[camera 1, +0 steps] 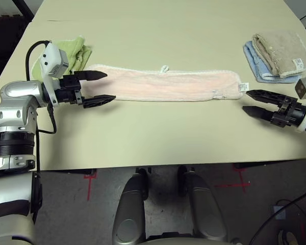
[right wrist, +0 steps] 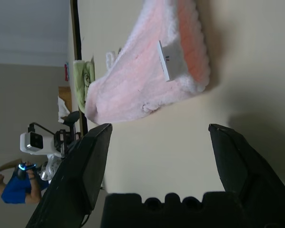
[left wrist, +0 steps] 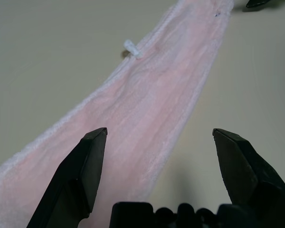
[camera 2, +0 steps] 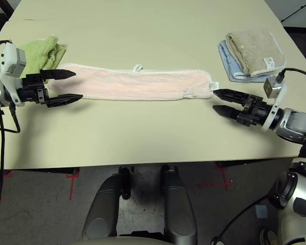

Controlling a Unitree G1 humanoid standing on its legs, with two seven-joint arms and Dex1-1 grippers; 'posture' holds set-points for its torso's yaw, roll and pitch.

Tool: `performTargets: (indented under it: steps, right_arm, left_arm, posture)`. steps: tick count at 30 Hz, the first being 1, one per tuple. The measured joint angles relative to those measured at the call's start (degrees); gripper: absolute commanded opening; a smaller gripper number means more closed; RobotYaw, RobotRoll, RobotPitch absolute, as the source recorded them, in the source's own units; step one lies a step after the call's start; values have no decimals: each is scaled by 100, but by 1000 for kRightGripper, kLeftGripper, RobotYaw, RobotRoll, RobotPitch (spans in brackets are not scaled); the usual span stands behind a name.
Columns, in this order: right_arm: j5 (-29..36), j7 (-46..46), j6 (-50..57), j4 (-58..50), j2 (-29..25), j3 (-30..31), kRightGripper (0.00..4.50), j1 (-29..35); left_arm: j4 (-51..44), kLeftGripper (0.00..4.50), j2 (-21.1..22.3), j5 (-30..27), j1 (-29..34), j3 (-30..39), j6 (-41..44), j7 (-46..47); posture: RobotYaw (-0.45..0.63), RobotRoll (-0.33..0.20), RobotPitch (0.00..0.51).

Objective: Fold the towel and set it aside.

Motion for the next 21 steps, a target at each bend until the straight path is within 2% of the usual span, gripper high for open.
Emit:
performTargets:
  steps: [12,21]
  right_arm:
    - [-82,-1198,-646,-581,1445,-386,4459,-401]
    - [-44,-1638,-1206,-611,1621,-428,4459,-476]
  left_arm:
    - [-35,4500,2,-24,14,6,15,13]
    - [-166,4500,2,-54,56,7,75,68]
  posture:
    - [-51,0,326]
    - [-55,0,319]
